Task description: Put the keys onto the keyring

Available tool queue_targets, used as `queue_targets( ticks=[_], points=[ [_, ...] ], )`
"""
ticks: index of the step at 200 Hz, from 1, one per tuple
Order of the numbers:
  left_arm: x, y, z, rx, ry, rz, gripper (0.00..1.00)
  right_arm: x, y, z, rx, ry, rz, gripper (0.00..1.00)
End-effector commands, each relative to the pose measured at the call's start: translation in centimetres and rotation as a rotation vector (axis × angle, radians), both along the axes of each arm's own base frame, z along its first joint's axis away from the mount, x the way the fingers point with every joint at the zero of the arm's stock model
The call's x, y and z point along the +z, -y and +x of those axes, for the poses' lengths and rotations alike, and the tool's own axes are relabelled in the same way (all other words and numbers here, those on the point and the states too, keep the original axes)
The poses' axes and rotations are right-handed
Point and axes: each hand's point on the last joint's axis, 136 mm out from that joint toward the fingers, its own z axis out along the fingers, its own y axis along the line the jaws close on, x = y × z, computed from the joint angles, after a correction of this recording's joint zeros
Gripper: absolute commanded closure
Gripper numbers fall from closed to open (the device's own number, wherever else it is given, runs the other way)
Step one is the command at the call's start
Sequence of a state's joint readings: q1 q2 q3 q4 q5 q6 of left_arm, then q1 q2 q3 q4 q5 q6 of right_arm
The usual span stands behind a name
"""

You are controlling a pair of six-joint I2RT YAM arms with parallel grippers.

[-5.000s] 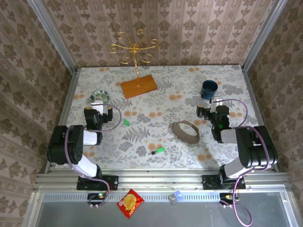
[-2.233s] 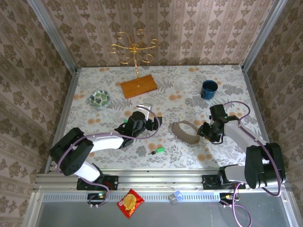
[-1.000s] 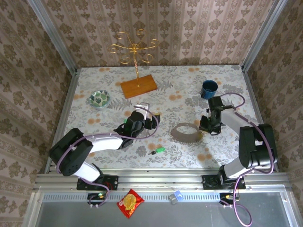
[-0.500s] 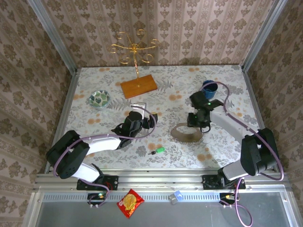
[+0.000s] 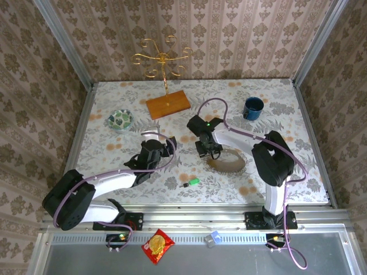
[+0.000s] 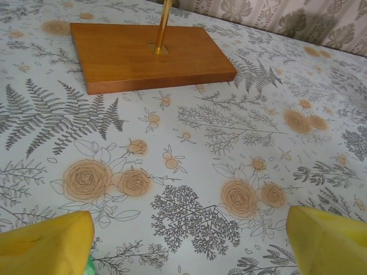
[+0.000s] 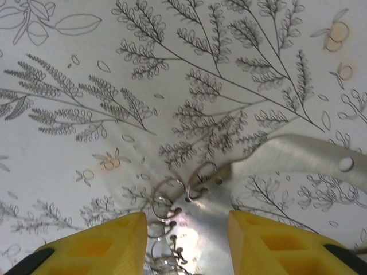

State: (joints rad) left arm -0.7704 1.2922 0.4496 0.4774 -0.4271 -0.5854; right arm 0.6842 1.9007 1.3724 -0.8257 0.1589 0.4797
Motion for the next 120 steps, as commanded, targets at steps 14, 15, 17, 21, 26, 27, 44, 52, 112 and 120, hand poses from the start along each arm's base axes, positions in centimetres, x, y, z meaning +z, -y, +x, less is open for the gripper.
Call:
queue_targets(
  ticks=[14, 15, 17, 21, 26, 27, 44, 52, 112, 120],
  points=[
    [-0.2, -1.3, 0.0, 0.054, -0.011, -0.007, 0.12, -0.7, 1.5, 0.5, -0.041, 0.012, -0.124, 0.63],
    [-0.3, -1.3, 0.0, 0.054, -0.011, -0.006, 0.12, -0.7, 1.5, 0.5, -0.041, 0.011, -0.125, 0.63],
    [-0.3, -1.3, 0.0, 0.054, -0.012, -0.006, 0.12, -0.8, 1.5, 0.6, -0.042, 0.011, -0.127, 0.63],
    [-0.3, -1.2, 0.0, 0.055, -0.012, -0.009, 0.12, -0.9, 1.5, 0.6, -0.043, 0.012, -0.127, 0.64],
    [-0.3, -1.2, 0.0, 0.055, -0.012, -0.011, 0.12, -1.0, 1.4, 0.7, -0.046, 0.011, -0.126, 0.64],
    [-0.3, -1.2, 0.0, 0.055, -0.012, -0.01, 0.12, -1.0, 1.4, 0.7, -0.046, 0.012, -0.126, 0.65],
    [-0.3, -1.2, 0.0, 0.053, -0.011, -0.012, 0.12, -1.4, 1.4, 0.7, -0.049, 0.008, -0.129, 0.67],
    [-0.3, -1.2, 0.0, 0.054, -0.011, -0.013, 0.12, -1.6, 1.4, 0.7, -0.051, 0.005, -0.131, 0.67],
    [-0.4, -1.3, 0.0, 0.057, -0.012, -0.015, 0.13, -2.3, 1.8, 0.8, -0.051, -0.002, -0.169, 0.74],
    [-0.3, -1.4, 0.1, 0.06, -0.012, -0.015, 0.13, -2.3, 1.8, 0.8, -0.051, -0.002, -0.172, 0.75]
  ],
)
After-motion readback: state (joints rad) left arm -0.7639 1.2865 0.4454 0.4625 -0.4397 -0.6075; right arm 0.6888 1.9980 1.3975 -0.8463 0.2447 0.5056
